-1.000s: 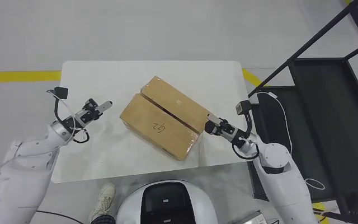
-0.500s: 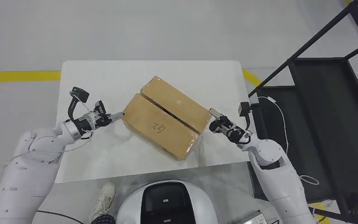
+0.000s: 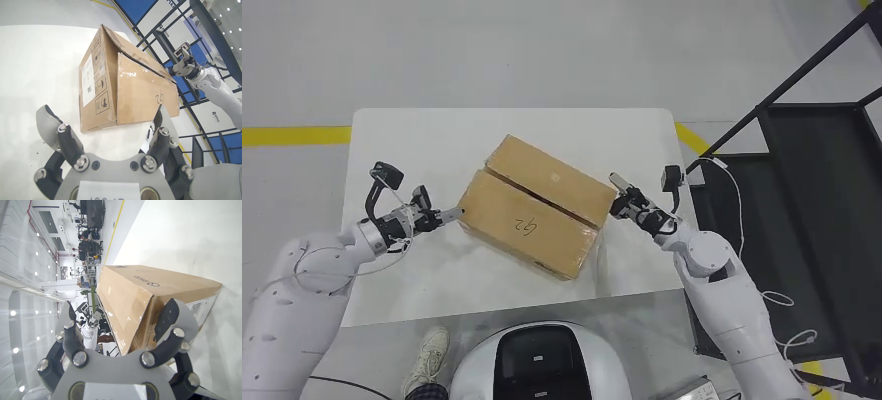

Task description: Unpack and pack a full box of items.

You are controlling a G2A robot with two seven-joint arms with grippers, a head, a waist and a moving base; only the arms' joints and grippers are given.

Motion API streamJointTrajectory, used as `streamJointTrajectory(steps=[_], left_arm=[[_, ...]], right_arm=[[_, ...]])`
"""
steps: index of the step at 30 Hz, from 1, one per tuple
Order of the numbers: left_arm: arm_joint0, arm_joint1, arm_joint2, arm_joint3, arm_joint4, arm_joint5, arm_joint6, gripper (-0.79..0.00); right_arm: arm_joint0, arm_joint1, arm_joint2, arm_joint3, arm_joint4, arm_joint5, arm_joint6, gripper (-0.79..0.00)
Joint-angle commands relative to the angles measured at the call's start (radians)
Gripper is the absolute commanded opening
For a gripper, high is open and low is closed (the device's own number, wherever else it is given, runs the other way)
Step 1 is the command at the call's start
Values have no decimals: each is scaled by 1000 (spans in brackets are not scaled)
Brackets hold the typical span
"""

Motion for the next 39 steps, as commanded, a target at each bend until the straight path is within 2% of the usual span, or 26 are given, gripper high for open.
streamJointTrajectory(steps=[1, 4, 8, 12, 16, 20, 24, 29, 33, 39], left_arm=[[8, 1, -16, -4, 16, 27, 36, 0], [34, -3, -28, -9, -56, 39, 90, 0], [40, -3, -28, -10, -211, 18, 22, 0], [23, -6, -10, -15, -238, 18, -6, 0], [-15, -18, 43, 6, -254, 11, -13, 0], [-70, -28, 97, 38, -296, 3, -80, 0], [-105, -31, 110, 66, -277, 8, -108, 0], [-94, -21, 93, 56, -358, -5, -217, 0], [-63, -4, 58, -2, -479, -13, -356, 0], [-29, 14, 22, -59, -498, 16, -461, 0]], right_arm=[[18, -2, -10, 4, -6, -4, -12, 0], [50, -6, -27, 16, -2, -30, -17, 0], [92, -10, -46, 47, 6, -38, -13, 0], [107, -10, -32, 62, 17, -39, -38, 0], [52, -1, 31, 12, 52, -42, -38, 0], [-43, 12, 112, -80, 90, -35, -4, 0], [-123, 21, 181, -158, 114, -17, 18, 0], [-194, 28, 233, -239, 143, -4, 42, 0], [-224, 31, 249, -277, 152, 0, 66, 0], [-235, 34, 250, -282, 151, 16, 87, 0]])
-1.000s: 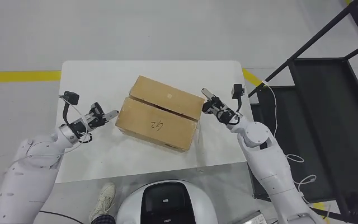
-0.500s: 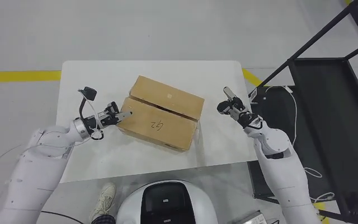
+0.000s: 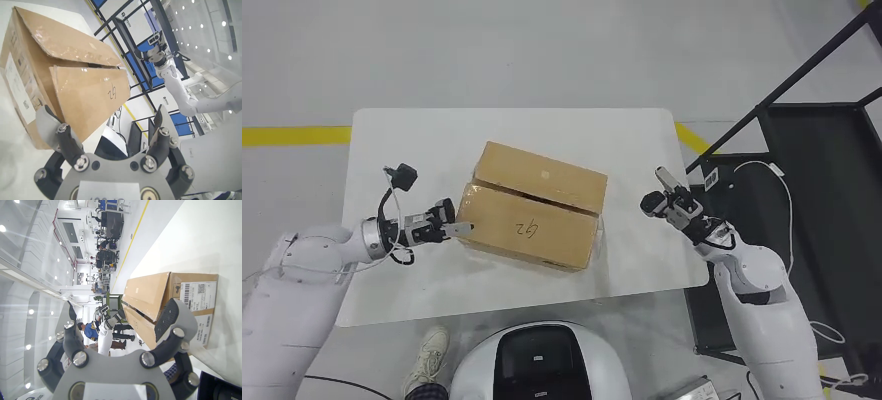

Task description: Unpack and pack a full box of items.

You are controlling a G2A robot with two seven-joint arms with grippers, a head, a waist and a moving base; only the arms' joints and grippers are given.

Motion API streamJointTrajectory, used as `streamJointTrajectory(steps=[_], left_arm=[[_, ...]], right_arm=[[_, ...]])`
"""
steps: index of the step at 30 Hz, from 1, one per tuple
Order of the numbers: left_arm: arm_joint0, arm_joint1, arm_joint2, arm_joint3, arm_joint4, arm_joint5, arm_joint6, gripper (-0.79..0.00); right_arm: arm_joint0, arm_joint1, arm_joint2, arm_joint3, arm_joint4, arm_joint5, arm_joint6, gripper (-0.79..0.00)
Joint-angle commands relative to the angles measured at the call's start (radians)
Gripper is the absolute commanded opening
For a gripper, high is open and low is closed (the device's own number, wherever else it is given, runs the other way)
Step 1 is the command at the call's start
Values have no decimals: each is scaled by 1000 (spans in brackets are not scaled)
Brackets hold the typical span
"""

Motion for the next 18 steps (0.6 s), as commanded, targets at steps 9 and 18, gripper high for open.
streamJointTrajectory(steps=[9, 18], left_arm=[[39, 9, 22, -44, -25, 30, -82, 0], [48, 16, -14, -70, -66, 16, -35, 0]], right_arm=[[-13, 10, 1, 23, -28, -5, 89, 0], [-33, 18, 24, 13, -11, -28, 158, 0]])
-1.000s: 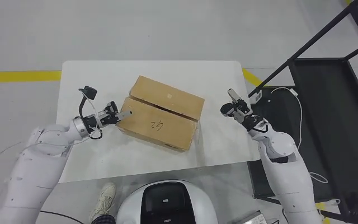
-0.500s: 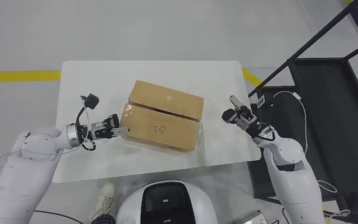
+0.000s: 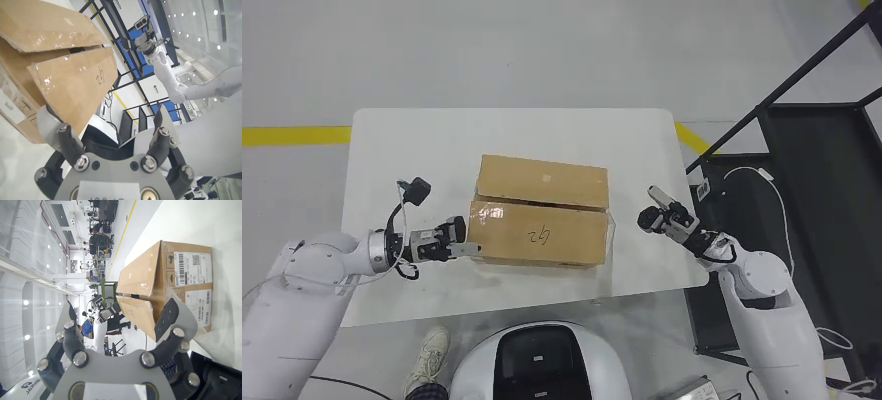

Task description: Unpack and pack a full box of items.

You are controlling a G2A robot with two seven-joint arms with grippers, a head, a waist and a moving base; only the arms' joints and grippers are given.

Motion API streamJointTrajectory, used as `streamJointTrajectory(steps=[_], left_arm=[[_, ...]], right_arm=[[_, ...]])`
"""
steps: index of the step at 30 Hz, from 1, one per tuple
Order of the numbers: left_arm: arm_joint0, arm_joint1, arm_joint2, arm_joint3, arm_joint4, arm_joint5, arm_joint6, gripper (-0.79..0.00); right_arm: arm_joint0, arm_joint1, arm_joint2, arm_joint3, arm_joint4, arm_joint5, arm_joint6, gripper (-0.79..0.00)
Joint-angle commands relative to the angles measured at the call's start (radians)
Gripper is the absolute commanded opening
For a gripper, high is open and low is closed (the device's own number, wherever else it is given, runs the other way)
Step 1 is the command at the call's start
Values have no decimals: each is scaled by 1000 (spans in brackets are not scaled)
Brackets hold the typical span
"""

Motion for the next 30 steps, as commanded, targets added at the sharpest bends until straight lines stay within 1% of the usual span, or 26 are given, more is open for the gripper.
streamJointTrajectory(steps=[1, 4, 6, 7, 8, 10, 13, 15, 16, 19, 30], left_arm=[[3, 1, -16, 4, 19, 3, 50, 0], [9, -1, -27, 7, 53, 11, 131, 0], [14, -4, -27, 7, 91, 10, 189, 0], [19, -6, -25, 5, 98, 9, 219, 0], [23, -8, -23, 3, 93, 7, 248, 0], [29, -12, -21, 2, 65, 11, 292, 0], [33, -17, -26, 1, 12, 28, 353, 0], [36, -19, -30, -1, -14, 35, 386, 0], [38, -21, -30, -3, -22, 39, 397, 0], [40, -22, -29, -5, -29, 47, 401, 0], [41, -22, -30, -6, -27, 49, 407, 0]], right_arm=[[-1, 1, 0, 0, 3, -3, 14, 0], [2, 4, -4, 8, 8, -10, 45, 0], [11, 8, -14, 25, 5, -19, 113, 0], [19, 11, -24, 37, 8, -22, 169, 0], [28, 13, -28, 57, 21, -24, 215, 0], [45, 18, -35, 88, -8, -49, 267, 0], [75, 21, -55, 138, -8, -98, 328, 0], [98, 23, -77, 164, 9, -121, 388, 0], [111, 24, -90, 176, 41, -131, 438, 0], [141, 29, -94, 203, 99, -158, 549, 0], [141, 29, -94, 203, 99, -158, 549, 0]])
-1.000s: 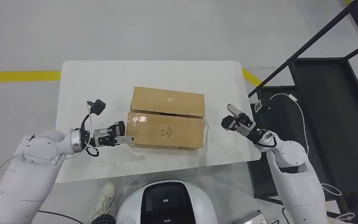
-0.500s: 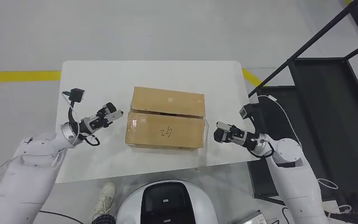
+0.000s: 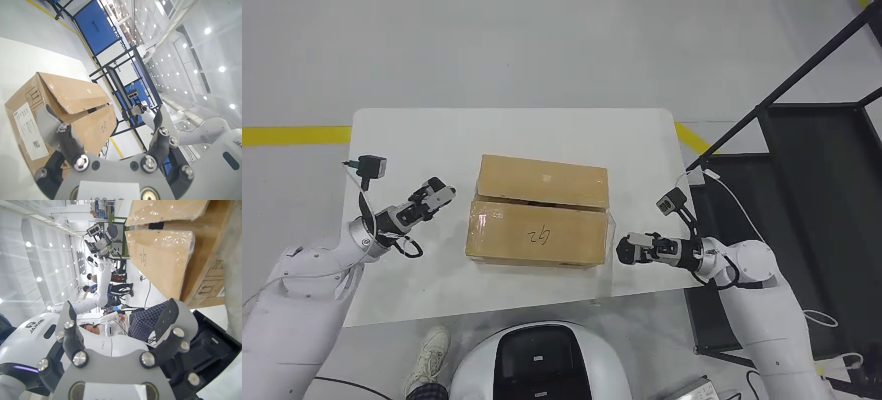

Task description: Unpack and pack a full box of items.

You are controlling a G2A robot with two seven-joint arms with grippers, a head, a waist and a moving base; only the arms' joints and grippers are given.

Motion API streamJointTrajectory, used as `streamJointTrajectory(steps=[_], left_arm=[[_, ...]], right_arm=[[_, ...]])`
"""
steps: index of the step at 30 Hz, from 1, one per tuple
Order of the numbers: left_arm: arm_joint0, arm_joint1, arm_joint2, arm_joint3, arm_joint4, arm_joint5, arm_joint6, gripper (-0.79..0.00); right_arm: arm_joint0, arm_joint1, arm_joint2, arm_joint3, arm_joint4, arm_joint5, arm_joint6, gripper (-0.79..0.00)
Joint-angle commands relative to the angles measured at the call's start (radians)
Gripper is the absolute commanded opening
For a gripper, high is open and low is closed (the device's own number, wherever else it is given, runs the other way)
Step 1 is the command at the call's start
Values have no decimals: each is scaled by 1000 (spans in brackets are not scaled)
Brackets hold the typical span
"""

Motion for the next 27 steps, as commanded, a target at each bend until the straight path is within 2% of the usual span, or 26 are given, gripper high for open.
streamJointTrajectory(steps=[1, 7, 14, 23, 27], left_arm=[[4, 0, -3, -8, 21, 11, 18, 0], [-4, -7, 8, -5, 125, 8, 88, 0], [-59, -24, 65, 84, 133, -2, 107, 0], [-86, -35, 89, 116, 140, -7, 117, 0], [-86, -37, 87, 110, 133, -9, 115, 0]], right_arm=[[0, -1, -3, -2, 1, 2, -14, 0], [67, -6, -65, 52, -77, -73, -119, 0], [131, -9, -106, 138, -111, -157, -185, 0], [182, -10, -160, 201, -105, -186, -175, 0], [209, -12, -189, 231, -48, -192, -136, 0]])
